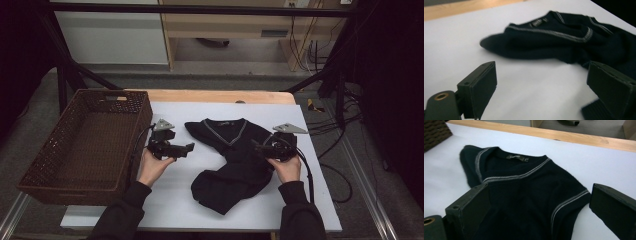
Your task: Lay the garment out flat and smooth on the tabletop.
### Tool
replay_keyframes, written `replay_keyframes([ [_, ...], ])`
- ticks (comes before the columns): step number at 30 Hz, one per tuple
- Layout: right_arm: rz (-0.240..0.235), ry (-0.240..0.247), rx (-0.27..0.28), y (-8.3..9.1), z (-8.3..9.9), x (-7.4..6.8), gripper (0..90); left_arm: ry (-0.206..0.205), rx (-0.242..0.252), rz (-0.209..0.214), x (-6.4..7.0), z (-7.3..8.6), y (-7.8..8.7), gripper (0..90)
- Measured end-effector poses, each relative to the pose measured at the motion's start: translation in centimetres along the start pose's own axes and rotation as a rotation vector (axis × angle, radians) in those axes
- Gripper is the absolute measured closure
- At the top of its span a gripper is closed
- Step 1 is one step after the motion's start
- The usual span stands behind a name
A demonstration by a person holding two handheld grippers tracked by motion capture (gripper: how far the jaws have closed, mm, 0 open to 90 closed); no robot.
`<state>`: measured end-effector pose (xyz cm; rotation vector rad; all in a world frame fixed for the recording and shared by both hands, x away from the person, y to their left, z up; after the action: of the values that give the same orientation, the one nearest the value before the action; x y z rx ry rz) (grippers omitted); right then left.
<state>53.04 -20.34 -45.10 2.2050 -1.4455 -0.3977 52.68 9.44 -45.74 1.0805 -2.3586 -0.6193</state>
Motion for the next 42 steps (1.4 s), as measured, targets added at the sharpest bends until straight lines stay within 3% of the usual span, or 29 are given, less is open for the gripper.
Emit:
replay_keyframes([
  [7,-0.038,-0.003,0.010,2.5,1.5,-1.0,3.0,-0.043,-0.048,0.045,2.2,2.7,0.4,8.6],
  [9,-0.058,-0.002,-0.004,2.9,2.2,-1.4,6.0,-0.050,-0.064,0.092,3.5,3.6,0.4,9.5],
  [11,-0.095,-0.009,-0.021,3.3,2.9,-1.8,6.1,-0.061,-0.081,0.109,4.2,4.1,0.1,10.7],
  [13,-0.107,0.003,-0.040,3.6,3.8,-2.3,6.9,-0.077,-0.095,0.120,4.9,4.5,-0.3,14.0],
  [18,-0.137,-0.010,-0.058,4.4,5.6,-3.0,11.5,-0.070,-0.148,0.205,6.6,5.7,-0.9,27.7],
  [22,-0.140,-0.032,-0.050,5.0,6.4,-2.9,22.3,-0.102,-0.189,0.244,7.7,6.7,-1.1,43.3],
  [24,-0.129,-0.035,-0.056,5.0,6.8,-2.8,29.8,-0.098,-0.196,0.262,8.2,7.1,-1.2,51.6],
  [27,-0.114,-0.025,-0.075,4.7,7.1,-2.8,39.6,-0.097,-0.214,0.280,8.8,7.6,-1.4,61.6],
  [30,-0.081,0.001,-0.104,4.3,7.5,-2.4,42.1,-0.102,-0.226,0.295,9.2,7.8,-1.5,72.7],
  [33,-0.058,-0.010,-0.116,4.3,7.7,-1.8,43.7,-0.118,-0.230,0.288,9.3,7.8,-1.4,79.1],
  [37,-0.054,-0.004,-0.155,4.1,8.3,-1.4,61.1,-0.140,-0.219,0.280,9.5,7.7,-1.2,84.7],
  [38,-0.056,0.002,-0.166,4.1,8.4,-1.3,69.0,-0.141,-0.214,0.284,9.6,7.5,-1.0,85.1],
  [39,-0.056,0.002,-0.166,4.1,8.4,-1.3,69.0,-0.141,-0.214,0.284,9.6,7.5,-1.0,85.2],
  [40,-0.038,0.026,-0.172,4.3,8.2,-0.8,82.3,-0.145,-0.200,0.295,10.0,7.2,-0.6,85.4],
  [42,-0.026,0.027,-0.170,4.4,8.1,-0.5,83.4,-0.143,-0.193,0.305,10.2,7.0,-0.5,85.5],
])
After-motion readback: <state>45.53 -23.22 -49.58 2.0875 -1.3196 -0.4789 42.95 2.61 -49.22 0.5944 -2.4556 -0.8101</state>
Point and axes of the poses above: each handheld gripper's, and its own axes: y roughly backward along the jaws, z roughly out of its underside, x roughly to its right, the point moved 8 cm from there along -y, roughly forward along the jaws, and after that the axes turned 5 degrees about y, right-handed, at the moved point
